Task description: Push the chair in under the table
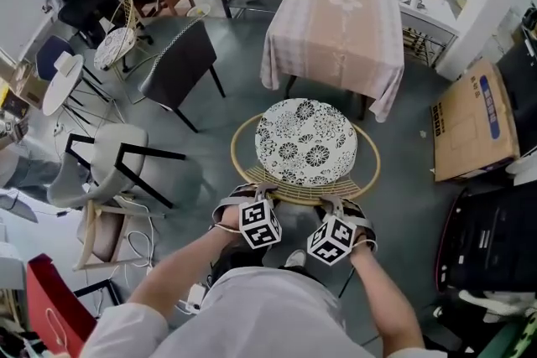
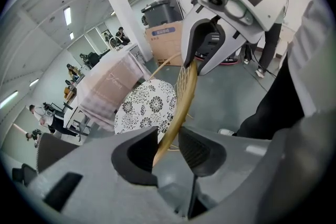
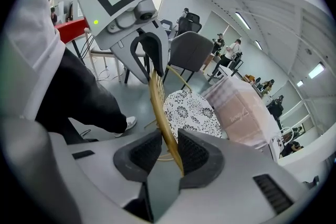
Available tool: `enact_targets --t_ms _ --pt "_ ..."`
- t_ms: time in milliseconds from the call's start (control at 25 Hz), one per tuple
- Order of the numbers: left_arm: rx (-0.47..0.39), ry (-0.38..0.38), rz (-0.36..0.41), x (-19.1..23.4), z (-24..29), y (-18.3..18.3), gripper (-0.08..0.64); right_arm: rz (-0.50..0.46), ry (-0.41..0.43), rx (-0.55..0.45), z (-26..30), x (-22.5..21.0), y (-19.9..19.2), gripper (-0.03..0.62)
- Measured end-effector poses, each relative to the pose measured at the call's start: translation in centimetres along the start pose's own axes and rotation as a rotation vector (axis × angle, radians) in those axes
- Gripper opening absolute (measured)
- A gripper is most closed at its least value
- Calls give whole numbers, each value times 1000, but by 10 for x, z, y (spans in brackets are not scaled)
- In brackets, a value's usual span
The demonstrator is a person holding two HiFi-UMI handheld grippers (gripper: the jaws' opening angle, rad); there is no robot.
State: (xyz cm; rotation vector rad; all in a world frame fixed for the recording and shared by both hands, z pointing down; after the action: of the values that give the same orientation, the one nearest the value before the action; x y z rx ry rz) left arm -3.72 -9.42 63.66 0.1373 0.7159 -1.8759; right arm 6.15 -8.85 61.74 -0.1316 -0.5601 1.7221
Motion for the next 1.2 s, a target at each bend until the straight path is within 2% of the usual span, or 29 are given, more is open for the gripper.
enact_targets --t_ms 400,1200 --pt "-4 9 19 35 19 -1 132 67 -7 5 15 -28 14 87" --pt "-46 -52 106 120 65 -1 132 161 -53 63 50 -101 48 87"
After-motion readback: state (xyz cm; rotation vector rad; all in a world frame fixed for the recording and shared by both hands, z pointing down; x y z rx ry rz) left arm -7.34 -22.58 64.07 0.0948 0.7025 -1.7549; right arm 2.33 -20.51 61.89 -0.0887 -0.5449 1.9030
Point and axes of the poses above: the fingertips, and each gripper's own axes: z forward along the fingers, x to its left, y out of its top, the point moved 1 cm from there along -z, backward along the fingers, and after that the axes turned 9 degrees about y, right-handed, at the moved point
